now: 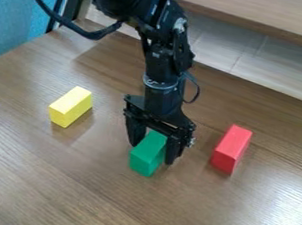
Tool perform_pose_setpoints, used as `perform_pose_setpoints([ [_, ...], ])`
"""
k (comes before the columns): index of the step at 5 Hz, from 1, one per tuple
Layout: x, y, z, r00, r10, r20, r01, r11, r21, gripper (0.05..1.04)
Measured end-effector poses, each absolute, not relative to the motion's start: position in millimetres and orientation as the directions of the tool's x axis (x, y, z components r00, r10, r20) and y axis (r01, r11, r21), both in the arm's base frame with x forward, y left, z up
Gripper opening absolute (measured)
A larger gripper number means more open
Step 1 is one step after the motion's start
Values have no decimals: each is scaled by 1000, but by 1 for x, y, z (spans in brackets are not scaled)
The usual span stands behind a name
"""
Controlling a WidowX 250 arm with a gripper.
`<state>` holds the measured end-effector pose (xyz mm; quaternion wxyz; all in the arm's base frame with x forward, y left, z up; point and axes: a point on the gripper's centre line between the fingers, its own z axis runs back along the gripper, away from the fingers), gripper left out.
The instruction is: Put the green block on top of the yellow block
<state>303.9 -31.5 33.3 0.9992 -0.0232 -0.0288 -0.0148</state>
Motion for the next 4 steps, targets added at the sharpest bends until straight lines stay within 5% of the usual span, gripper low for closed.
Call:
perform_pose_setpoints([
  [1, 301, -35, 25, 995, -51, 88, 54, 998, -32, 664],
  [4, 292, -13, 43, 994, -46, 101, 58, 991, -120, 601],
])
